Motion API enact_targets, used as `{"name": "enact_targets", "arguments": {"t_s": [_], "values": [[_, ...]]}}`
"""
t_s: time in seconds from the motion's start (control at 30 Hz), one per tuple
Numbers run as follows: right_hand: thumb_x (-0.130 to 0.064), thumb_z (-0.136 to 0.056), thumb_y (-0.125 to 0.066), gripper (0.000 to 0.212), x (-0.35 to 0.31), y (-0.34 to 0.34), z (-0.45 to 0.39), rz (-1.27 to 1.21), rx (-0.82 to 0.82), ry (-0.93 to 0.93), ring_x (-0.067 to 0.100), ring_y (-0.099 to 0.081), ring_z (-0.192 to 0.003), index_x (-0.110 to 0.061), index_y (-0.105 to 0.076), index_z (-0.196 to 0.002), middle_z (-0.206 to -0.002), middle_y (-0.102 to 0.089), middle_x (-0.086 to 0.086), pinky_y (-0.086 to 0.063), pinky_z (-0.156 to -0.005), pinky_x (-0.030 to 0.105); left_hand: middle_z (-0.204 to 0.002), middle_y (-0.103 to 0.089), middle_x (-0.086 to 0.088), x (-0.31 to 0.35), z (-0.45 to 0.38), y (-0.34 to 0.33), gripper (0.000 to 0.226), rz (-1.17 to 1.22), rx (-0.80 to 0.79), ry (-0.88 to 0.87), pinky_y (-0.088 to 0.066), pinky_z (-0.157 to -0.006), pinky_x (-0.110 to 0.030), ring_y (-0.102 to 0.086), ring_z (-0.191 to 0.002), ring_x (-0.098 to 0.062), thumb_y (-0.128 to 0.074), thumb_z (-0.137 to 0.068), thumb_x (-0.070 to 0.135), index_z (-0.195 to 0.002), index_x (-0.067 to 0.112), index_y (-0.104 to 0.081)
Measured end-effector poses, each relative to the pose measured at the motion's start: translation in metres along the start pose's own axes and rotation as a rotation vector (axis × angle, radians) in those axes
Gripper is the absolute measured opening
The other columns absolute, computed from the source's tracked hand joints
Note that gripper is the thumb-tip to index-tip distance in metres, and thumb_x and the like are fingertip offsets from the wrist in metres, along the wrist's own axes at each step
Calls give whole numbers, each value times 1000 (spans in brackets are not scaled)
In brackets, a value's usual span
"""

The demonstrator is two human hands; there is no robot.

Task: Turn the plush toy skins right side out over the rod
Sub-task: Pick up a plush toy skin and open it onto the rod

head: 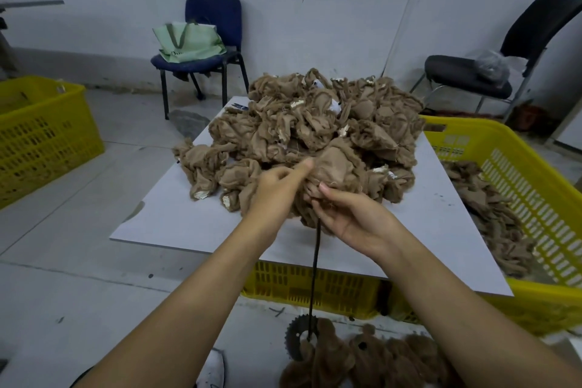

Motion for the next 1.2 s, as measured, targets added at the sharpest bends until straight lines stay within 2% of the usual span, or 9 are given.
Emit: {"name": "enact_targets", "arguments": {"t_s": [0.07,0.17,0.3,0.37,0.47,0.6,0.97,1.1,1.2], "values": [[-7,-81,-72,34,3,-1,1,66,-50,14,24,-68,-114,-1,-73,-114,-124,-68,18,-58,-85,28,-73,-74,7,-3,4,-10,28,43,-133,21,-55,-57,-26,-70,-65,-8,-69,-92,45,-92,17,-72],[-10,-85,-71,38,4,-3,6,171,-88,0,26,-66,-116,-5,-70,-122,-126,-67,17,-57,-82,28,-87,-77,0,-5,12,-10,8,212,-91,-23,-57,-60,-24,-75,-79,-15,-70,-94,22,-97,15,-74],[-31,-80,-77,52,-7,-2,21,360,32,7,18,-68,-113,-11,-67,-127,-125,-69,10,-57,-85,26,-96,-73,-10,3,21,8,14,61,138,-174,-60,-77,-39,-71,-92,-23,-75,-89,14,-102,10,-71],[-35,-78,-82,66,-20,5,29,526,207,149,16,-69,-109,-18,-55,-136,-123,-68,8,-57,-85,25,-106,-69,-9,17,24,17,22,-83,200,-304,-55,-87,-34,-66,-101,-22,-77,-86,12,-106,8,-70],[-26,-84,-80,52,-25,-2,38,619,179,291,14,-70,-107,-34,-57,-129,-122,-68,0,-59,-82,28,-108,-61,-9,40,31,26,25,-226,172,-561,-48,-89,-19,-59,-100,-14,-77,-83,1,-105,9,-67],[-14,-92,-70,38,-14,-12,41,702,117,398,16,-69,-108,-21,-61,-129,-119,-71,1,-59,-84,31,-103,-56,-10,51,46,27,23,-363,104,-784,-49,-90,-35,-56,-101,-24,-75,-82,-4,-104,1,-69],[16,-88,-49,50,-7,-5,48,718,100,295,23,-69,-106,-10,-55,-131,-119,-67,14,-60,-89,41,-99,-56,-7,40,65,-15,26,-624,-91,-1011,-42,-79,-33,-49,-93,-24,-68,-76,-6,-100,4,-71],[-10,-84,-54,38,-12,-7,48,627,100,268,31,-68,-95,-4,-62,-121,-107,-69,20,-58,-87,42,-95,-55,-7,32,65,-14,24,-650,-39,-1034,-42,-74,-37,-50,-88,-25,-71,-77,-7,-97,5,-72],[-34,-101,-51,39,-14,-11,46,595,65,314,29,-69,-98,-6,-62,-125,-107,-70,15,-59,-82,40,-96,-55,-8,26,69,-16,24,-685,-18,-1049,-43,-69,-37,-49,-86,-23,-76,-78,-6,-98,7,-74]]}}
Point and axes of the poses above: each hand's wrist, its own z-axis away from the middle knuckle, its own y-axis out of the back of the hand, x = y × z, the point moved 5 cm from there along -z, towards the middle knuckle
